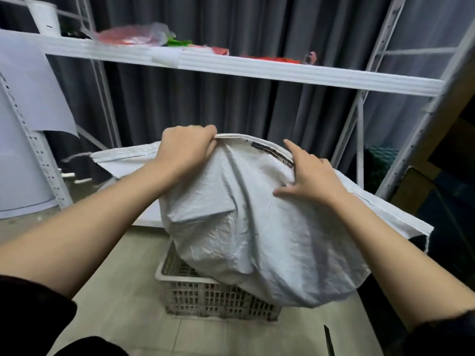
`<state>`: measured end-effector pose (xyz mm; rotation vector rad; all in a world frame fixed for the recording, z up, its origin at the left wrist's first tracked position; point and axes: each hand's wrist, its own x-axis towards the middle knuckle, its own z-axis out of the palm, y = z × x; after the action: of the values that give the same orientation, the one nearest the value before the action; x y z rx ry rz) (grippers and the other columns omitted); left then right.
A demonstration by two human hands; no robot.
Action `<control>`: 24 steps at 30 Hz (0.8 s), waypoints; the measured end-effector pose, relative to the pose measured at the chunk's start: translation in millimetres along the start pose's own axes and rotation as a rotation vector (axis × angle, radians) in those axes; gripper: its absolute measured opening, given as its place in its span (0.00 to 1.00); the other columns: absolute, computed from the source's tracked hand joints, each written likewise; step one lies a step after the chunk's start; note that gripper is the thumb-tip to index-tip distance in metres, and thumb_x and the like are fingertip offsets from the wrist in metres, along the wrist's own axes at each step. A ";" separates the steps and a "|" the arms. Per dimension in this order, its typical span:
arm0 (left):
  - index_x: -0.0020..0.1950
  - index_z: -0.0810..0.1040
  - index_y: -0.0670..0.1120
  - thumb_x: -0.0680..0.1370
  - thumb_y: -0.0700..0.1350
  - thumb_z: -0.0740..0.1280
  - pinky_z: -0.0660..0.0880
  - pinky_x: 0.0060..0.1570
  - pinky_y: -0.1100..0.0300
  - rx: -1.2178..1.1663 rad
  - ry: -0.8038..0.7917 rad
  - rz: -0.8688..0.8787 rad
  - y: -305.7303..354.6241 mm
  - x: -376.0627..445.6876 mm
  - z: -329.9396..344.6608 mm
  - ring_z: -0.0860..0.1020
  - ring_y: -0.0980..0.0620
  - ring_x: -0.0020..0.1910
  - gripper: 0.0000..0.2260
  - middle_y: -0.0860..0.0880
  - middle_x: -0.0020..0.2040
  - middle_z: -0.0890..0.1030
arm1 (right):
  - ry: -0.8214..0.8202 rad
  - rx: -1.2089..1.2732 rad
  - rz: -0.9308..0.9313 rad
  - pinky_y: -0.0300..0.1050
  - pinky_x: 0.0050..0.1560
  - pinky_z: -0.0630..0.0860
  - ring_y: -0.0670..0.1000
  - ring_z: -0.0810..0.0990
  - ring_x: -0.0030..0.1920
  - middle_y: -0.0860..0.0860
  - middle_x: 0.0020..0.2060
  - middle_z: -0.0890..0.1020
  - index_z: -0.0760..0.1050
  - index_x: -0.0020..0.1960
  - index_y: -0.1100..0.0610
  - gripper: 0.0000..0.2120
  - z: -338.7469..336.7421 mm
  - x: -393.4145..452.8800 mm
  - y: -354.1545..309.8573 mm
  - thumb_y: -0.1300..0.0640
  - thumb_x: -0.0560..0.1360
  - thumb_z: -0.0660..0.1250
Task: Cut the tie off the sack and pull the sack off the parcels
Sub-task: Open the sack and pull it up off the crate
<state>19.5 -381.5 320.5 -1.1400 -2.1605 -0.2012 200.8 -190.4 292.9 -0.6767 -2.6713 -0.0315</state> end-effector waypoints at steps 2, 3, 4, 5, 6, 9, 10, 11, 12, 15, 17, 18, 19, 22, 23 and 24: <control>0.49 0.72 0.44 0.81 0.48 0.55 0.59 0.31 0.58 0.004 0.010 0.030 1.6 2.4 0.4 0.79 0.39 0.44 0.10 0.44 0.46 0.81 | -0.122 -0.067 0.081 0.50 0.50 0.69 0.57 0.77 0.56 0.53 0.55 0.79 0.66 0.65 0.50 0.33 -10.1 -1.6 13.2 0.39 0.65 0.72; 0.49 0.72 0.44 0.81 0.48 0.54 0.59 0.31 0.58 0.013 -0.008 0.061 2.4 1.5 2.8 0.79 0.39 0.44 0.10 0.44 0.47 0.81 | -0.192 -0.112 0.094 0.48 0.45 0.69 0.57 0.78 0.54 0.53 0.53 0.81 0.70 0.57 0.51 0.24 -13.6 -1.2 16.2 0.41 0.67 0.70; 0.50 0.72 0.44 0.81 0.48 0.54 0.60 0.31 0.57 0.028 -0.041 0.090 2.2 1.3 5.5 0.79 0.39 0.45 0.11 0.44 0.48 0.81 | -0.214 -0.155 0.087 0.46 0.43 0.69 0.58 0.79 0.53 0.54 0.52 0.81 0.73 0.52 0.52 0.16 -15.8 0.9 17.3 0.43 0.70 0.68; 0.51 0.73 0.44 0.81 0.48 0.54 0.62 0.33 0.57 0.046 -0.068 0.104 0.8 3.0 5.6 0.79 0.39 0.45 0.11 0.43 0.49 0.81 | -0.183 -0.185 0.063 0.46 0.41 0.68 0.58 0.79 0.52 0.54 0.52 0.81 0.74 0.50 0.52 0.12 -18.0 4.4 16.7 0.45 0.72 0.66; 0.51 0.73 0.44 0.81 0.48 0.54 0.64 0.35 0.56 0.053 -0.072 0.093 -1.6 7.4 2.9 0.79 0.38 0.46 0.12 0.42 0.50 0.81 | -0.112 -0.189 0.038 0.46 0.41 0.68 0.59 0.79 0.52 0.54 0.52 0.81 0.75 0.50 0.52 0.10 -21.7 9.3 15.4 0.47 0.74 0.65; 0.52 0.74 0.43 0.80 0.48 0.55 0.64 0.38 0.53 -0.006 0.075 -0.052 -14.7 33.3 -19.6 0.79 0.35 0.49 0.12 0.38 0.51 0.80 | 0.274 -0.128 -0.026 0.48 0.40 0.67 0.62 0.78 0.50 0.57 0.49 0.79 0.74 0.48 0.56 0.08 -47.5 35.8 10.8 0.51 0.74 0.66; 0.52 0.74 0.43 0.80 0.48 0.55 0.63 0.38 0.52 -0.042 0.168 -0.108 -19.0 40.4 -29.6 0.78 0.34 0.49 0.12 0.38 0.52 0.80 | 0.423 -0.119 -0.023 0.50 0.41 0.68 0.62 0.77 0.50 0.59 0.48 0.78 0.74 0.48 0.58 0.08 -58.1 44.6 8.0 0.54 0.72 0.66; 0.52 0.74 0.42 0.80 0.48 0.56 0.62 0.37 0.52 -0.075 0.272 -0.151 -21.8 46.8 -38.5 0.78 0.34 0.50 0.12 0.37 0.52 0.80 | 0.569 -0.104 -0.007 0.52 0.43 0.68 0.62 0.76 0.49 0.59 0.48 0.78 0.74 0.49 0.58 0.08 -66.6 52.2 5.7 0.57 0.71 0.66; 0.52 0.74 0.42 0.80 0.48 0.56 0.62 0.37 0.51 -0.093 0.357 -0.172 -23.7 52.4 -43.8 0.78 0.34 0.50 0.12 0.38 0.52 0.80 | 0.687 -0.077 0.011 0.52 0.44 0.67 0.62 0.75 0.49 0.59 0.48 0.77 0.74 0.49 0.59 0.09 -70.9 58.6 4.6 0.60 0.69 0.65; 0.52 0.74 0.42 0.80 0.47 0.55 0.63 0.37 0.51 -0.071 0.305 -0.165 -25.0 56.4 -39.4 0.78 0.33 0.48 0.12 0.36 0.51 0.79 | 0.633 -0.046 0.015 0.52 0.46 0.67 0.61 0.74 0.50 0.58 0.50 0.77 0.74 0.52 0.58 0.12 -57.4 70.6 5.2 0.60 0.69 0.65; 0.53 0.74 0.42 0.81 0.48 0.56 0.65 0.38 0.52 -0.047 0.148 -0.145 -27.0 51.3 -17.2 0.78 0.33 0.47 0.12 0.35 0.50 0.80 | 0.405 -0.080 -0.030 0.54 0.47 0.70 0.62 0.74 0.51 0.59 0.51 0.75 0.72 0.53 0.59 0.12 -38.2 73.5 10.4 0.58 0.71 0.66; 0.53 0.75 0.42 0.81 0.48 0.55 0.66 0.39 0.52 -0.041 0.077 -0.138 -27.9 46.3 -5.3 0.79 0.33 0.47 0.12 0.35 0.50 0.80 | 0.314 -0.097 -0.049 0.55 0.48 0.71 0.62 0.74 0.52 0.59 0.51 0.75 0.71 0.54 0.59 0.12 -30.6 72.1 13.1 0.57 0.72 0.66; 0.54 0.75 0.42 0.81 0.48 0.55 0.68 0.40 0.51 -0.041 0.020 -0.144 -29.4 40.8 5.6 0.79 0.33 0.48 0.13 0.35 0.50 0.80 | 0.239 -0.109 -0.058 0.55 0.48 0.72 0.62 0.74 0.54 0.59 0.52 0.75 0.70 0.55 0.59 0.13 -24.0 69.2 16.0 0.57 0.72 0.66; 0.53 0.75 0.41 0.81 0.46 0.54 0.70 0.44 0.50 -0.162 -0.067 -0.315 -38.1 33.8 25.9 0.77 0.32 0.51 0.13 0.33 0.52 0.79 | -0.060 -0.160 0.008 0.49 0.46 0.69 0.60 0.76 0.56 0.56 0.57 0.76 0.67 0.61 0.54 0.18 -10.6 57.9 24.3 0.56 0.72 0.66; 0.52 0.75 0.41 0.80 0.46 0.53 0.70 0.45 0.49 -0.225 -0.081 -0.377 -40.5 34.4 28.7 0.77 0.32 0.52 0.13 0.33 0.53 0.79 | -0.149 -0.200 0.032 0.48 0.44 0.68 0.59 0.77 0.55 0.55 0.57 0.77 0.67 0.60 0.53 0.18 -6.9 54.3 26.5 0.55 0.72 0.65; 0.51 0.74 0.42 0.80 0.46 0.53 0.70 0.46 0.49 -0.284 -0.094 -0.401 -41.6 35.0 30.6 0.76 0.32 0.52 0.13 0.33 0.53 0.79 | -0.174 -0.246 0.033 0.47 0.42 0.68 0.60 0.78 0.54 0.55 0.56 0.78 0.67 0.58 0.53 0.14 -3.3 50.6 28.4 0.57 0.73 0.64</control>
<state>-41.5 -370.1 326.3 -0.8621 -2.4866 -0.6607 174.1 -142.7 312.7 -0.8334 -2.8503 -0.3098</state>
